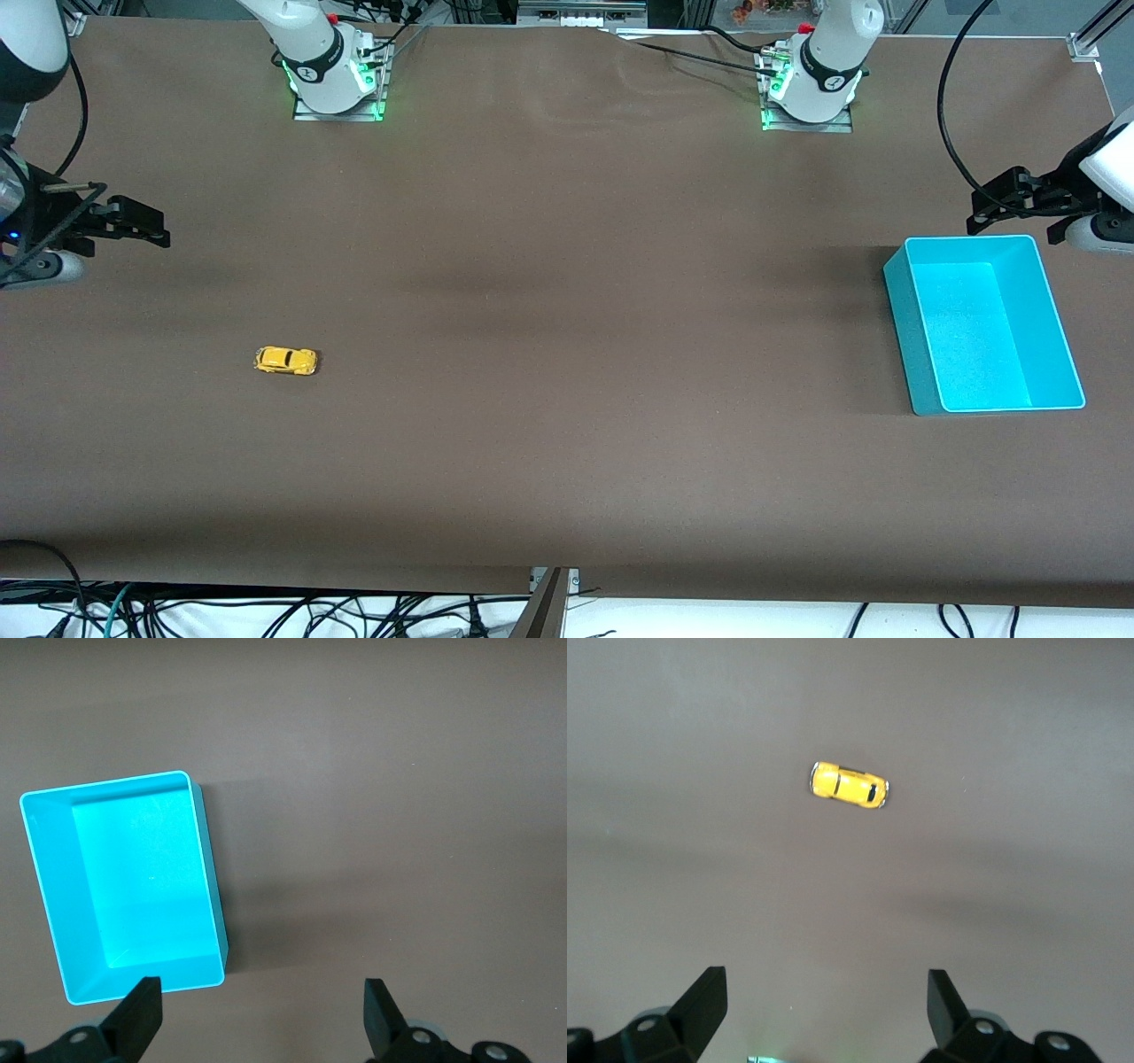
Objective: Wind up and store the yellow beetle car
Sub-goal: 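Reach the right gripper over the yellow beetle car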
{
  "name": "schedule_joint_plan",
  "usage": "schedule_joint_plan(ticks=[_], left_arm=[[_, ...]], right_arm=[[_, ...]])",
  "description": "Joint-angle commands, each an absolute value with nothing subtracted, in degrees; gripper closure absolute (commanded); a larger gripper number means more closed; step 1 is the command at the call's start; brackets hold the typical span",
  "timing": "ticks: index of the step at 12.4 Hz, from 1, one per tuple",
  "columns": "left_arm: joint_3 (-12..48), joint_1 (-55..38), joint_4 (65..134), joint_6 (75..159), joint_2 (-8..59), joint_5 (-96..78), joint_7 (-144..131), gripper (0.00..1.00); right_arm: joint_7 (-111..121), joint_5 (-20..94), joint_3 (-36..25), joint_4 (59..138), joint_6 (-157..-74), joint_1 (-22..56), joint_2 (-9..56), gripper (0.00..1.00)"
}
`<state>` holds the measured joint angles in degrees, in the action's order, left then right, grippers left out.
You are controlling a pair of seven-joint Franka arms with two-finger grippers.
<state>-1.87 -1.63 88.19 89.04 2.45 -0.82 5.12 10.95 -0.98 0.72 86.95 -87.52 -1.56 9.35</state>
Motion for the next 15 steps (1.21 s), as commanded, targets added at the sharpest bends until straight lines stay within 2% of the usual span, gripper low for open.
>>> schedule_joint_plan(ticks=[1,5,10,15], left_arm=[[-1.9,-1.5,88.0,88.7,2.4,-0.9,5.4,0.0],[-1.9,-1.5,88.0,88.8,2.4,-0.9,5.4,0.0],[-1.9,-1.5,88.1,88.4,2.2,-0.9,5.4,0.0],[-1.9,-1.5,88.1,88.4,2.3,-0.9,5.4,0.0]], right_arm=[[18.3,-1.8,1.0,86.8,-86.5,-2.8,12.4,0.0],[30.5,-2.9,1.1,87.3,-89.5,-2.8,16.7,0.0],[47.2,-3.0,1.3,95.2,-101.3,-2.4,18.3,0.0],[68.7,-2.9,1.2,95.8,-112.8,-2.7,27.8,0.01]])
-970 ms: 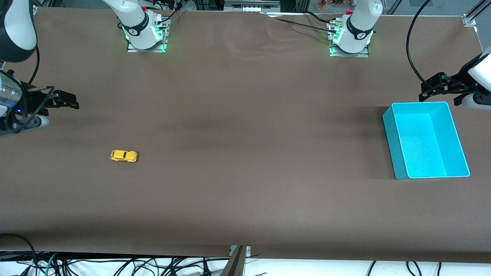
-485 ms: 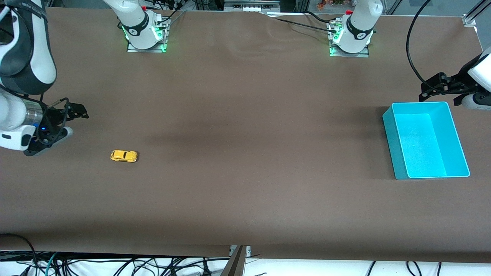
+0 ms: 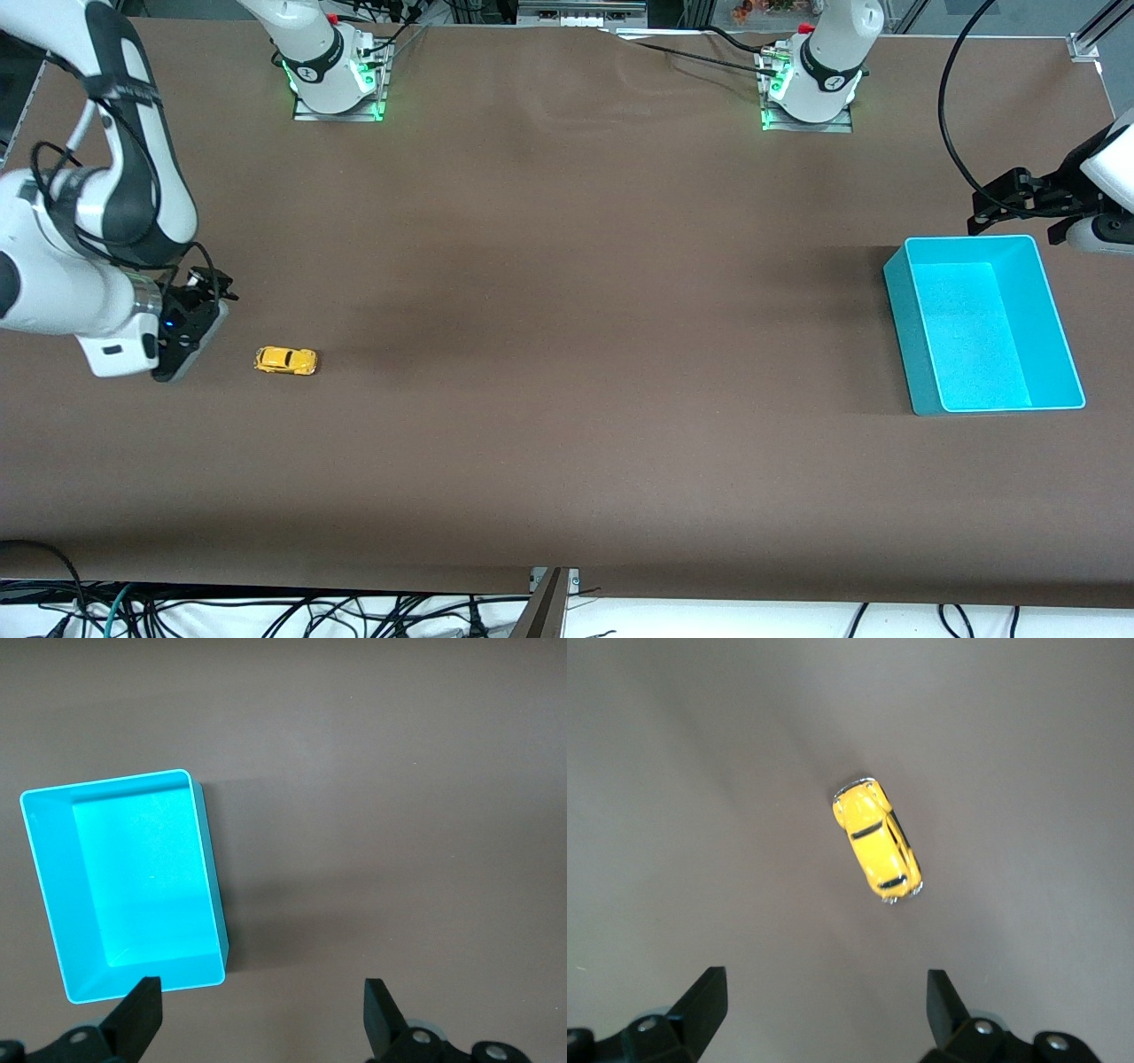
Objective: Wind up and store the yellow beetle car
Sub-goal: 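Reach the right gripper over the yellow beetle car, then lower the right gripper and close it on the yellow car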
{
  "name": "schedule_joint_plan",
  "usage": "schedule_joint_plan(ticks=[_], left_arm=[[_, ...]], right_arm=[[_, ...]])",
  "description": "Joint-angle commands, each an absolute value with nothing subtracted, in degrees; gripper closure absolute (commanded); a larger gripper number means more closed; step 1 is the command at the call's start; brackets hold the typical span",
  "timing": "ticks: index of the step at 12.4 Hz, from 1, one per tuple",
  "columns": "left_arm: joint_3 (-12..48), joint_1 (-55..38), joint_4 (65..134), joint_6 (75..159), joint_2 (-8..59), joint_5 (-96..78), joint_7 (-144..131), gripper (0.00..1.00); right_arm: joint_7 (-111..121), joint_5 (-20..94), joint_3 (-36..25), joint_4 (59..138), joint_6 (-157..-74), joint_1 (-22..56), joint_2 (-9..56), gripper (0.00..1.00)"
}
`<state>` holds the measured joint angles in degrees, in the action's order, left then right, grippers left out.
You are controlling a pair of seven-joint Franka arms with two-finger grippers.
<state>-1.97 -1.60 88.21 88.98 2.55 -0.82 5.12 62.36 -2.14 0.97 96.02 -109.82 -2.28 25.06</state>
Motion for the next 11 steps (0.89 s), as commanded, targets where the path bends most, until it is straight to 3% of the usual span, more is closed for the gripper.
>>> schedule_joint_plan(ticks=[1,5,11], left_arm=[[-1.9,-1.5,88.1,88.4,2.2,-0.9,5.4,0.0],[-1.9,-1.1,88.1,88.3,2.2,-0.9,5.4,0.0],[-2.0,-0.9,88.1,88.4,2.3,-0.9,5.4,0.0]], right_arm=[[73.1,-2.8,1.2,96.2,-115.6,-2.9,29.3,0.01],[84.4,-2.6,1.2,101.1,-129.2,-2.9,31.7,0.01],[88.2,-2.4,1.3,104.4,-136.0,-2.9,33.4,0.01]])
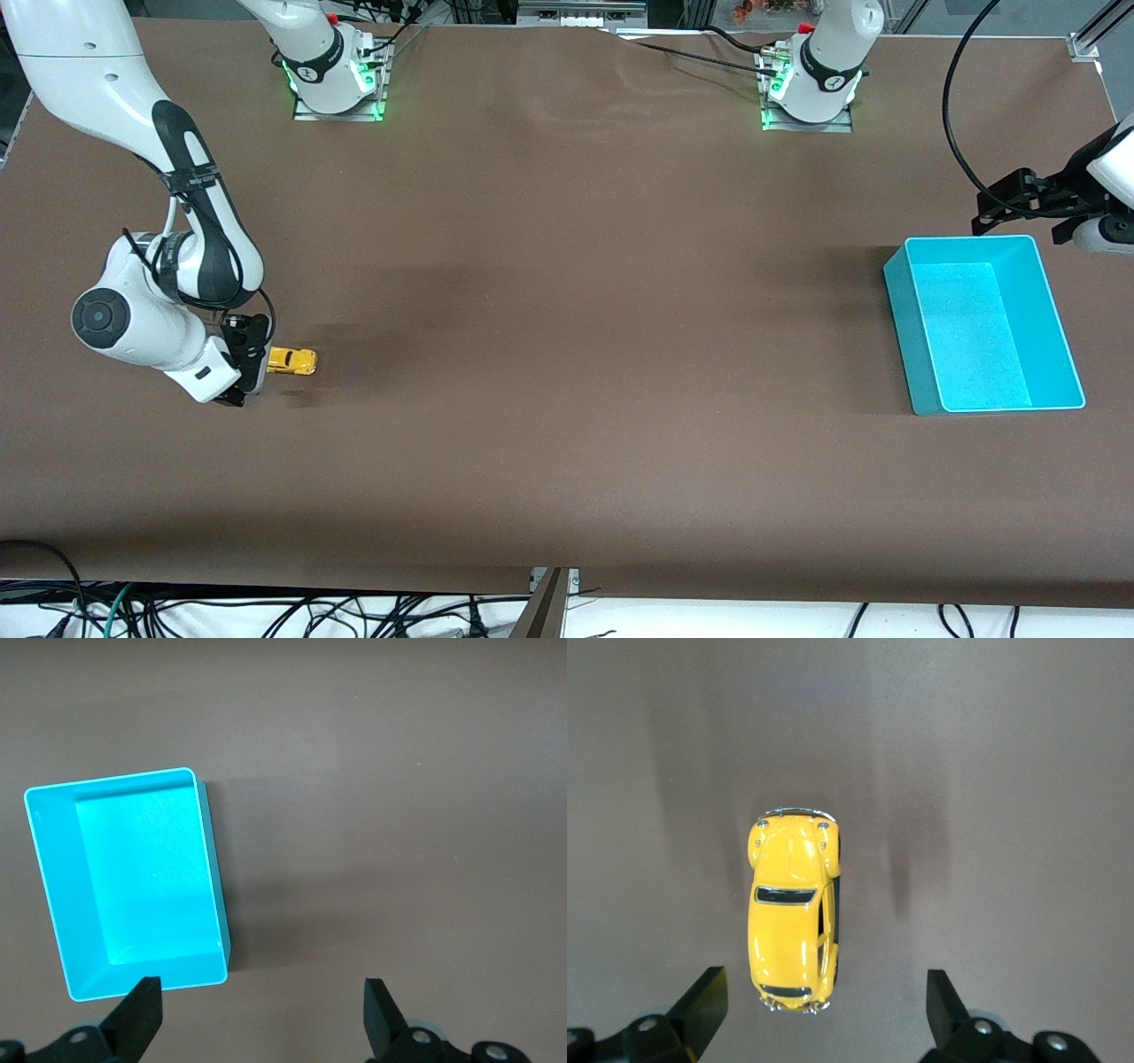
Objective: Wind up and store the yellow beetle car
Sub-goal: 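Lower the right gripper and close it on the yellow car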
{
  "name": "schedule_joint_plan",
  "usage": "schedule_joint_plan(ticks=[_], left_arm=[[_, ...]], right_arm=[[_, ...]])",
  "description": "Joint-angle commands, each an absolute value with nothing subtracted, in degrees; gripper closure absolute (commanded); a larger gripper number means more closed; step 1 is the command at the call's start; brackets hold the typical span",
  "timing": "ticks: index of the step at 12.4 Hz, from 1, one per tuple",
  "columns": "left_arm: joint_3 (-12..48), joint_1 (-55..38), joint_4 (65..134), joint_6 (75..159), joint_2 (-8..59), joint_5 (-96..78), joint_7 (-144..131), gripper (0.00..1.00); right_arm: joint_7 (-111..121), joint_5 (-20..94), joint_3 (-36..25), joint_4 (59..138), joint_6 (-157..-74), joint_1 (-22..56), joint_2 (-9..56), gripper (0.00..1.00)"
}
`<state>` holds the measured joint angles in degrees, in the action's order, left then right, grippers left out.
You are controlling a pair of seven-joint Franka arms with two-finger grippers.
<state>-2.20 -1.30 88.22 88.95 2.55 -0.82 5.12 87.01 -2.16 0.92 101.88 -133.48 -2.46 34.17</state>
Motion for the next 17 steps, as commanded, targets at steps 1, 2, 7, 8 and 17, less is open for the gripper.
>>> schedule_joint_plan(ticks=[1,2,7,8,17], left_arm=[[-1.9,-1.0,88.1,88.3,2.2,-0.9,5.4,0.0],[-1.8,-0.9,88.1,88.2,2.1,-0.9,5.4,0.0],[-1.8,-1.1,88.5,87.0,1.9,-0.7,5.3,0.0],[-1.8,-1.1,88.5,87.0,2.0,-0.7,5.3,0.0],[-1.8,-1.5,88.9,87.4,2.1,-0.7,5.4,0.0]], right_arm=[[88.5,-2.5,1.4,105.5,-137.0,-2.9,33.1,0.01],[88.9,-2.4,1.5,106.2,-137.2,-2.9,32.8,0.01],[89.3,-2.5,1.7,108.2,-137.7,-2.9,30.8,0.01],[89.4,-2.5,1.8,108.7,-137.7,-2.9,30.3,0.02],[90.1,-2.5,1.8,111.6,-140.6,-2.8,29.6,0.14]])
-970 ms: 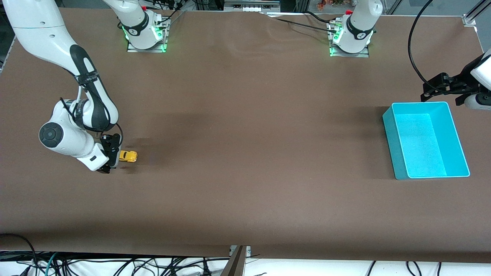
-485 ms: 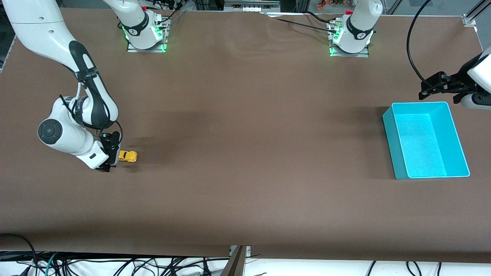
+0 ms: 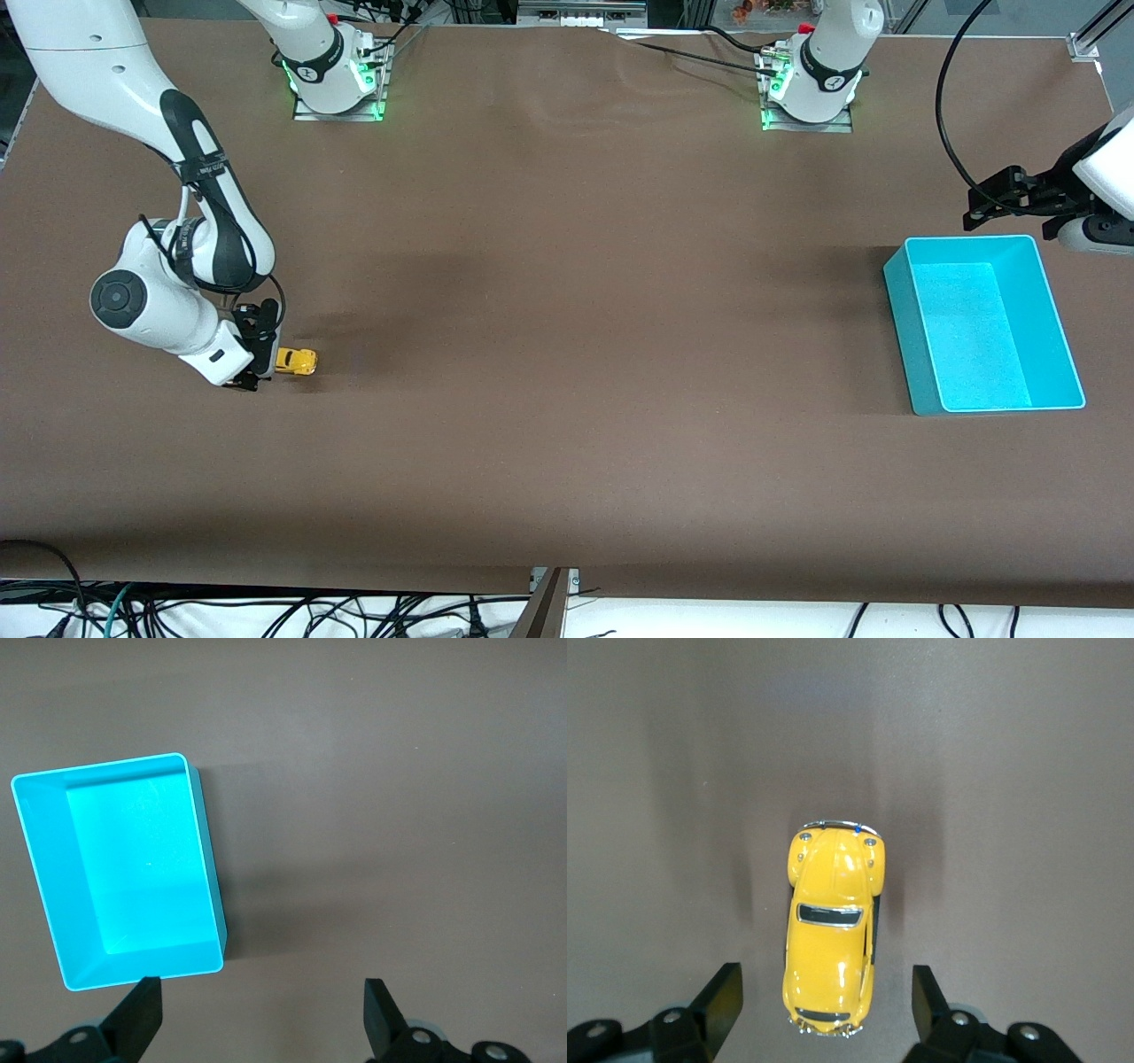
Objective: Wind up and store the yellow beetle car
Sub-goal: 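Lower the right gripper and close it on the yellow car, then pull the held car backward along the table with the right gripper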
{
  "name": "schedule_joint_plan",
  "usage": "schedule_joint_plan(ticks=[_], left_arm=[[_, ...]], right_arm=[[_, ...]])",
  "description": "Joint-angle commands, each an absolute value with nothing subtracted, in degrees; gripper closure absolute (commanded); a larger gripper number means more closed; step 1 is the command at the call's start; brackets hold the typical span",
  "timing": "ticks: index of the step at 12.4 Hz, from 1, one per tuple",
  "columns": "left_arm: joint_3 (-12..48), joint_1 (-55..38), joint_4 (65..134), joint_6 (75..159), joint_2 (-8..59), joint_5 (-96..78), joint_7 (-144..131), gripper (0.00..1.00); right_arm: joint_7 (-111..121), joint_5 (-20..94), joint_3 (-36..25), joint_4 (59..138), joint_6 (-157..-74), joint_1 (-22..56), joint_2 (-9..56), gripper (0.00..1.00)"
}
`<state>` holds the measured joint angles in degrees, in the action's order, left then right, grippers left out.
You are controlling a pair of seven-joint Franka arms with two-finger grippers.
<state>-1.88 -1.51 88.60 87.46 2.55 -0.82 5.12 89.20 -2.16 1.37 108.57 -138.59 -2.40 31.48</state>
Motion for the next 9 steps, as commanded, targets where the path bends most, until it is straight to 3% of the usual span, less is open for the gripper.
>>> schedule_joint_plan(ticks=[1,7,9], left_arm=[[-1.8,-1.5,89.1,87.4,2.1,-0.7,5.4,0.0],[-1.8,-1.4,89.1,87.3,2.0,-0.7,5.4,0.0],[-1.8,-1.5,89.1,87.2,2.0,-0.6,5.4,0.0]], right_arm=[[90.1,-2.5,1.8,111.8,-141.1,-2.8,29.6,0.15],[90.7,-2.5,1.8,111.7,-141.0,-2.5,29.3,0.49],[90.7,-2.5,1.8,111.7,-141.0,-2.5,29.3,0.52]])
